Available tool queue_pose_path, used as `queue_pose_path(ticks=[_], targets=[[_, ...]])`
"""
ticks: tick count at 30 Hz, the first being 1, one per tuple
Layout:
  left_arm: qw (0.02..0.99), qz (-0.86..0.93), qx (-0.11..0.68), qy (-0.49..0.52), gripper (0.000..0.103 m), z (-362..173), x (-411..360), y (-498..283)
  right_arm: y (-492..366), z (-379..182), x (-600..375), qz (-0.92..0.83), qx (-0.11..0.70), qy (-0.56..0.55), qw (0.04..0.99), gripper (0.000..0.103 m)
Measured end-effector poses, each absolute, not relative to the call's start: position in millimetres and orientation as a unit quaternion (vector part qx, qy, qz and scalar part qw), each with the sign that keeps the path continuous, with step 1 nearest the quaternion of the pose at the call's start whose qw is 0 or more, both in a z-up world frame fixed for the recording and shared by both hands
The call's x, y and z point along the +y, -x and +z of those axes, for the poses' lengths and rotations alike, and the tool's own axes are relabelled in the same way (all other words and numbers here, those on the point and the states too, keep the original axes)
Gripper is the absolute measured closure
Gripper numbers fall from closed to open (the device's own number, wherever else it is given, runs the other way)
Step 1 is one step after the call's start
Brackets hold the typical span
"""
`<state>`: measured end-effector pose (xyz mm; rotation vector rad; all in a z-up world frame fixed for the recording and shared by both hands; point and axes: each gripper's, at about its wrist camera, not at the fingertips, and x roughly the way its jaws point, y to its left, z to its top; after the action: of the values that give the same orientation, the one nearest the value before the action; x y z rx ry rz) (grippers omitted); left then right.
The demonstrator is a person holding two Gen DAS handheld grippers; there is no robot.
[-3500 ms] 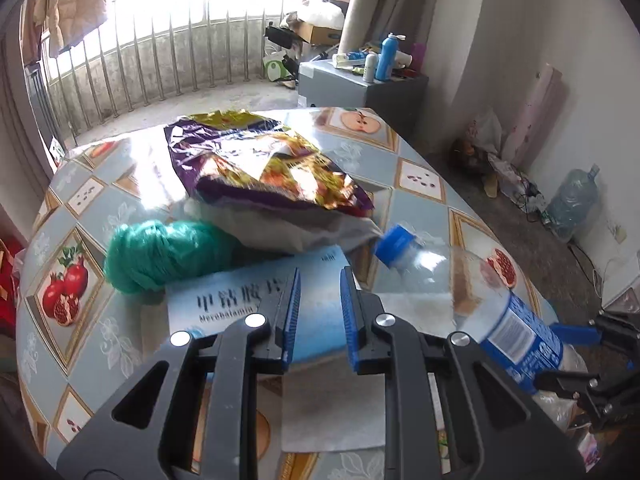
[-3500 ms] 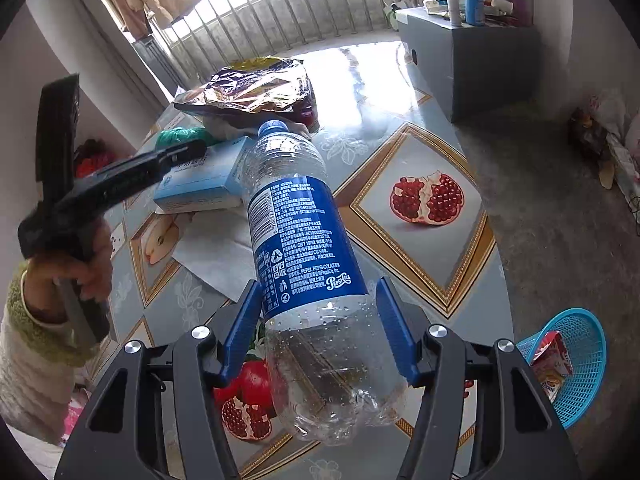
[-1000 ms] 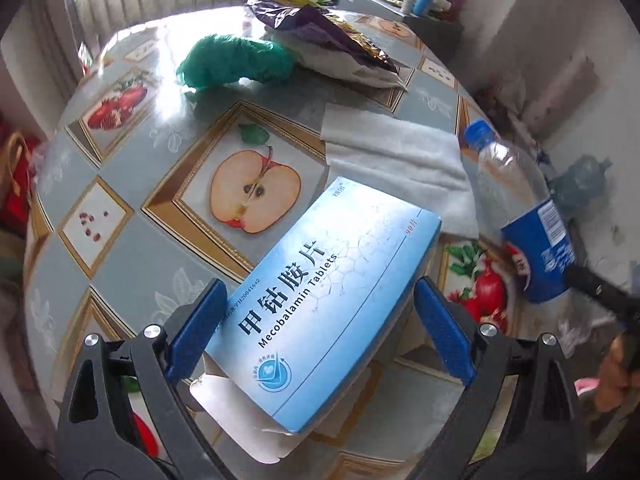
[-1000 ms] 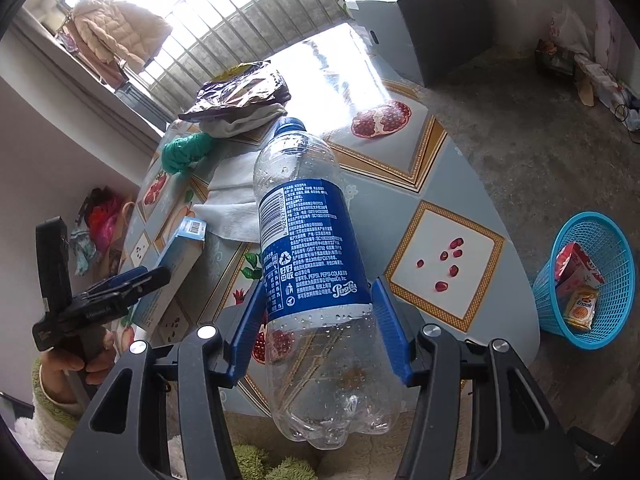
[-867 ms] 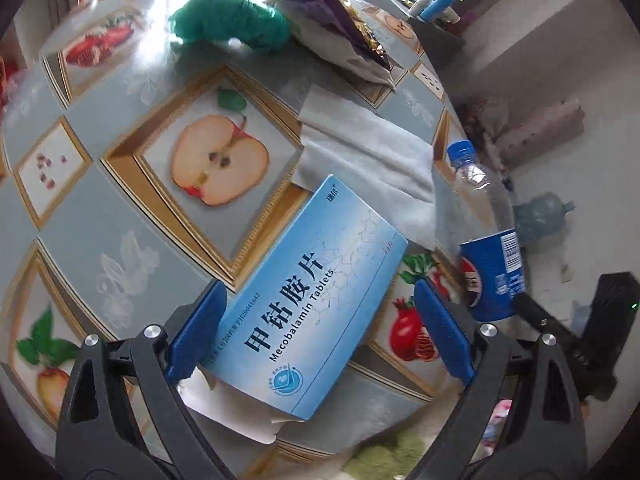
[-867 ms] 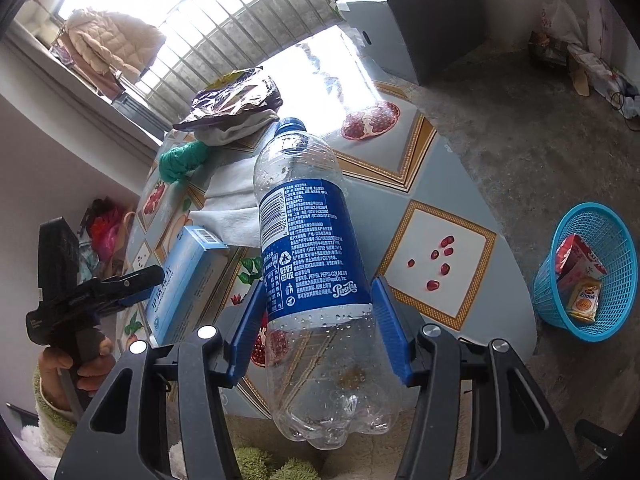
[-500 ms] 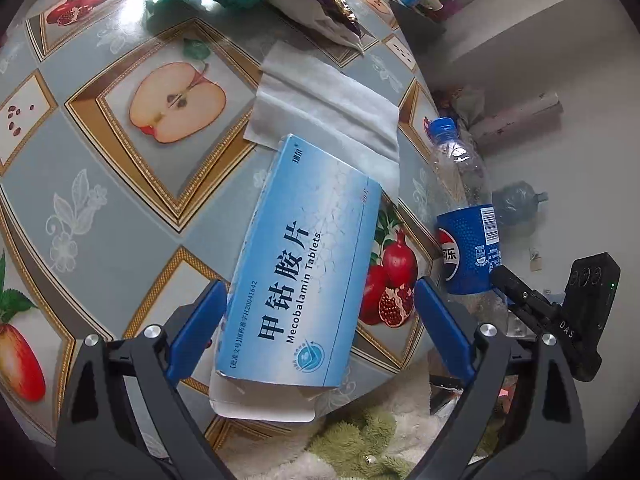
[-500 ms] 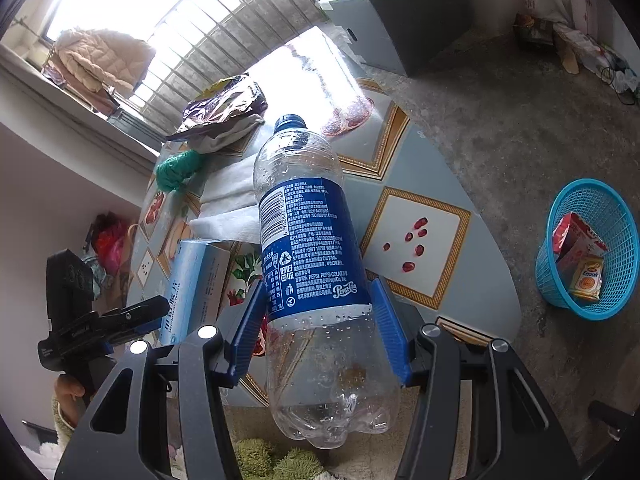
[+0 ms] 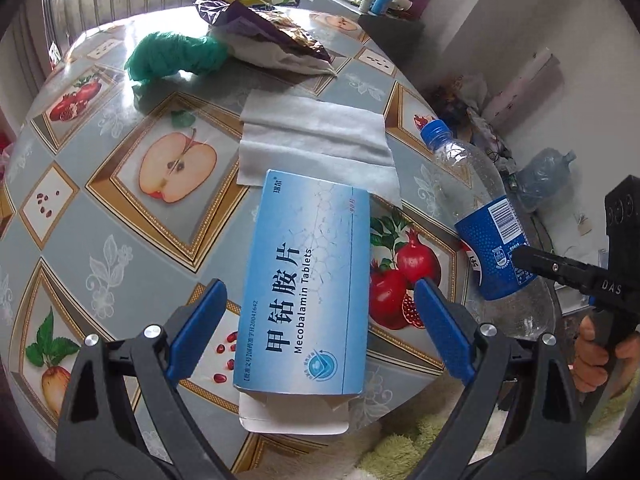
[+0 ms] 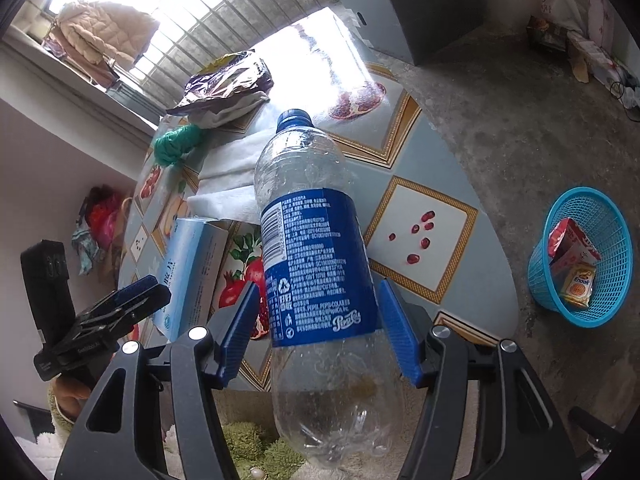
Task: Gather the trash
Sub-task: 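Grasp the blue Mecobalamin tablet box with the left tool and lift it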
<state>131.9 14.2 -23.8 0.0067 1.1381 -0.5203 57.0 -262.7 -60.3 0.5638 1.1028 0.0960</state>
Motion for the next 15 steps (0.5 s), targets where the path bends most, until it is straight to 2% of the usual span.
queue_pose_path(ticks=[6, 15], targets=[[0.815, -0.237, 0.528, -0.041, 0.013, -30.1, 8.8, -131.3, -75.1, -68.2, -255.3, 0.064, 0.525, -0.259, 0.809, 0.044], [0.826, -0.225, 0.507, -0.1, 0.013, -38.8, -4.1, -138.4, -52.1, -67.1, -257.9, 0.04, 0.519, -0.267, 0.811, 0.044]])
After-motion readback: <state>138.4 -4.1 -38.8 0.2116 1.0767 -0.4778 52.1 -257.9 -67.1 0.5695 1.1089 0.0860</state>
